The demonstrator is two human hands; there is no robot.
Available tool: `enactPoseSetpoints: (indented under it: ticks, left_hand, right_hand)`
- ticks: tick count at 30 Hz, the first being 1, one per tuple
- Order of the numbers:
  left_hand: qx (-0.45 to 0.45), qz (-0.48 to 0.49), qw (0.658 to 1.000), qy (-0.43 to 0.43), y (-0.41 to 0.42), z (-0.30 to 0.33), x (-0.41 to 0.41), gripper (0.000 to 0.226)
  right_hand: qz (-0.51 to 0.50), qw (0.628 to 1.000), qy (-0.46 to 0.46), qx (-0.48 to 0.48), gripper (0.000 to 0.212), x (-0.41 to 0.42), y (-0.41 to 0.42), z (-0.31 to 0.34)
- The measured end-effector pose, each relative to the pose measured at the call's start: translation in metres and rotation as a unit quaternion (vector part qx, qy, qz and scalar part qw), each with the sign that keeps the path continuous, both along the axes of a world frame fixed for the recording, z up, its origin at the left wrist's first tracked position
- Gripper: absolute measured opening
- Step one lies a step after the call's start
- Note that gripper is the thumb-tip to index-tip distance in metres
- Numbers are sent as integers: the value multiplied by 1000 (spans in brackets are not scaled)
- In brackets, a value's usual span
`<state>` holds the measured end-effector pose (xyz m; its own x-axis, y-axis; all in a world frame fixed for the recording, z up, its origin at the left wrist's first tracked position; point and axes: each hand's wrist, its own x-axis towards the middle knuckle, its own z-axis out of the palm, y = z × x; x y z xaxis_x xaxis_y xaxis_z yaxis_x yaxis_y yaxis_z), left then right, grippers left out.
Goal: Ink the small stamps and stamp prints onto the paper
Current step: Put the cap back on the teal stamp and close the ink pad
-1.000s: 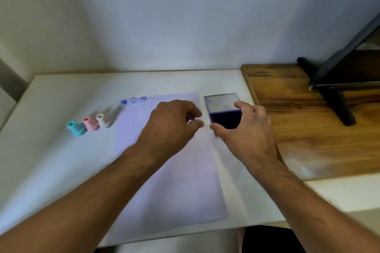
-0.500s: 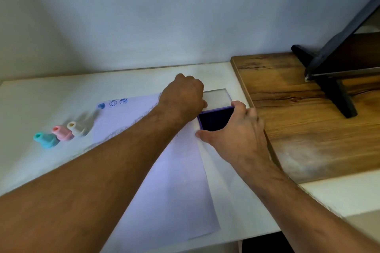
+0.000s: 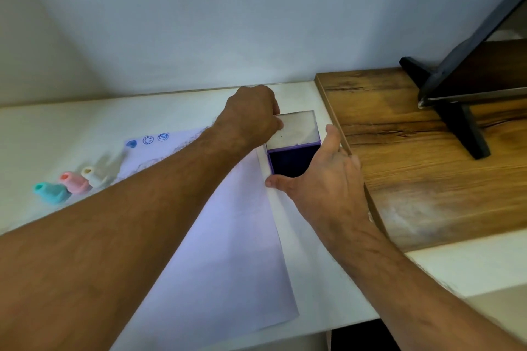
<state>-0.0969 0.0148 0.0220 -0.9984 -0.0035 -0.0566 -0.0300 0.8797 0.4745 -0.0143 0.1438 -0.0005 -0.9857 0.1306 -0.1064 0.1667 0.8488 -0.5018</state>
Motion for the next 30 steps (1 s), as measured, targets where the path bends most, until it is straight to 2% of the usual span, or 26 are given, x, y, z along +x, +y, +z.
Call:
enactPoseSetpoints:
  ticks: [4, 7, 13, 18, 21, 25, 27, 30]
  left_hand:
    - [51, -2, 999, 16, -1, 12, 17, 15]
    - [38, -34, 998, 33, 0, 21, 31, 11]
    - [-9, -109, 994, -28, 7, 24, 60, 16]
    - [-29, -141, 989, -16, 7, 11, 74, 15]
    - [-27, -150, 988, -8, 6, 7, 78, 18]
    - [15, -129, 991, -23, 0, 4, 80, 18]
    - [36, -105, 994, -18, -6, 5, 79, 35]
    - [1, -92, 995, -42, -16, 6, 78, 64]
  right_hand:
    - [-12, 1000, 15, -13, 144, 2, 0, -1]
    - [-7, 999, 31, -24, 146, 4, 2, -2]
    - [1, 998, 54, -45, 135, 8, 8, -4]
    - [61, 997, 36, 34, 125, 11, 14, 0]
    - [96, 992, 28, 76, 111, 13, 13, 2]
    - [106, 988, 35, 104, 93, 14, 9, 3]
    - [89, 990, 49, 97, 88, 12, 7, 0]
    - [55, 995, 53, 63, 90, 12, 6, -5]
